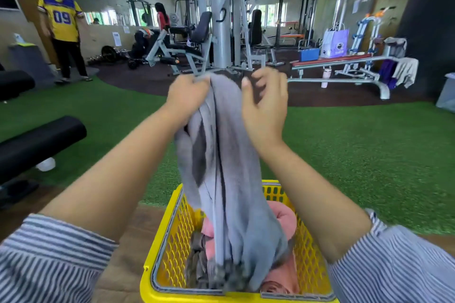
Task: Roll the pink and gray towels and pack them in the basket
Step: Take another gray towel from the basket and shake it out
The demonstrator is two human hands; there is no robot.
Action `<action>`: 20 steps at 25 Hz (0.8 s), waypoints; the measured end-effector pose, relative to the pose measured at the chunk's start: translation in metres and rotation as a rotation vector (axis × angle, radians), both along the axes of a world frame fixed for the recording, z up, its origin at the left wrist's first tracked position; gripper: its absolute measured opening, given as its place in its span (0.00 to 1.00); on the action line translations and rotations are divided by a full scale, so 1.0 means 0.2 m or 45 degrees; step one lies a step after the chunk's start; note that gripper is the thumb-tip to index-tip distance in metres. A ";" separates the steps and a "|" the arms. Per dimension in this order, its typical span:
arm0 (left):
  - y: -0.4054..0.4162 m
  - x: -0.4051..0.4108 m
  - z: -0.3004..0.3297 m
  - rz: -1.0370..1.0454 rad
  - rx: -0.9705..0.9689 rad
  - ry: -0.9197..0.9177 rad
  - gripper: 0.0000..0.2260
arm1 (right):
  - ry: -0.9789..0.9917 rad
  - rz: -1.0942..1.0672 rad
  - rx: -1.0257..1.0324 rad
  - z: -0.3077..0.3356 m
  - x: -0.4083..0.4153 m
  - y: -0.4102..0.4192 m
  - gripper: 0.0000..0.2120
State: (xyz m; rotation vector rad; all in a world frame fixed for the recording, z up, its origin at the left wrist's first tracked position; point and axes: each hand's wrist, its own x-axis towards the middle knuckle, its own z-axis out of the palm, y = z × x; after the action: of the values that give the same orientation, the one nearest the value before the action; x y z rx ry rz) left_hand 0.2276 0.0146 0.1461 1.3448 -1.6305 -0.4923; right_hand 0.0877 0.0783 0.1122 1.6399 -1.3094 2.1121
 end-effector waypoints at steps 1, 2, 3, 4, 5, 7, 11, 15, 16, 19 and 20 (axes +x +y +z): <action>-0.01 -0.02 -0.08 -0.022 0.139 0.132 0.15 | 0.141 0.026 -0.034 -0.09 0.02 0.06 0.08; -0.02 -0.03 -0.17 -0.037 0.288 0.280 0.17 | 0.282 0.107 0.037 -0.20 0.06 0.12 0.12; -0.02 -0.05 -0.24 -0.038 0.420 0.395 0.17 | 0.388 0.188 0.205 -0.30 0.08 0.17 0.15; -0.01 -0.05 -0.31 -0.042 0.507 0.465 0.13 | 0.453 0.261 0.398 -0.39 0.10 0.20 0.16; -0.01 -0.05 -0.35 -0.046 0.564 0.538 0.09 | 0.482 0.320 0.558 -0.47 0.11 0.21 0.15; -0.01 -0.05 -0.39 -0.036 0.590 0.679 0.09 | 0.405 0.376 0.698 -0.54 0.09 0.20 0.07; 0.01 -0.01 -0.45 0.024 0.477 0.500 0.05 | 0.177 0.268 0.692 -0.51 -0.05 0.16 0.10; 0.18 -0.02 -0.44 -0.467 0.460 0.091 0.03 | 0.145 0.215 0.583 -0.39 -0.15 0.11 0.11; 0.21 -0.04 -0.44 -0.558 0.452 0.072 0.03 | 0.159 0.190 0.560 -0.37 -0.16 0.10 0.10; 0.24 -0.14 -0.48 -0.646 0.228 0.167 0.06 | 0.145 0.131 0.485 -0.31 -0.20 0.08 0.06; 0.23 -0.16 -0.50 -0.607 0.073 0.124 0.10 | 0.112 0.119 0.470 -0.29 -0.22 0.08 0.06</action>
State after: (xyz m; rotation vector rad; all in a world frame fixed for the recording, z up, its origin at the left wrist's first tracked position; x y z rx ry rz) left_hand 0.1961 0.0612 0.0456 0.9477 -1.8673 -0.8765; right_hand 0.0440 0.0942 0.0542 1.9427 -1.7040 1.9038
